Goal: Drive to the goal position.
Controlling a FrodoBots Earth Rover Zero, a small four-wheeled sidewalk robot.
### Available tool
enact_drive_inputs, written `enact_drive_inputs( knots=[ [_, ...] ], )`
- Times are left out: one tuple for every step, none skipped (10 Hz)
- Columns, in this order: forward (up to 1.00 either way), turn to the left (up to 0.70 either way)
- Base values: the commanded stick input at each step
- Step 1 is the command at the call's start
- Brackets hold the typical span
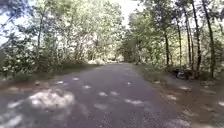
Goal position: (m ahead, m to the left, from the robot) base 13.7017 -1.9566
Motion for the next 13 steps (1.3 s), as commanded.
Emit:
enact_drive_inputs(
  knots=[
    [0.45,0.00],
    [0.45,0.00],
    [0.45,0.00],
    [0.45,0.00],
    [0.45,0.00],
    [0.45,0.00],
    [0.45,0.00],
    [0.45,0.00],
    [0.45,0.00],
    [0.45,0.00],
    [0.45,0.00],
    [0.45,0.00],
    [0.45,0.00]
  ],
)
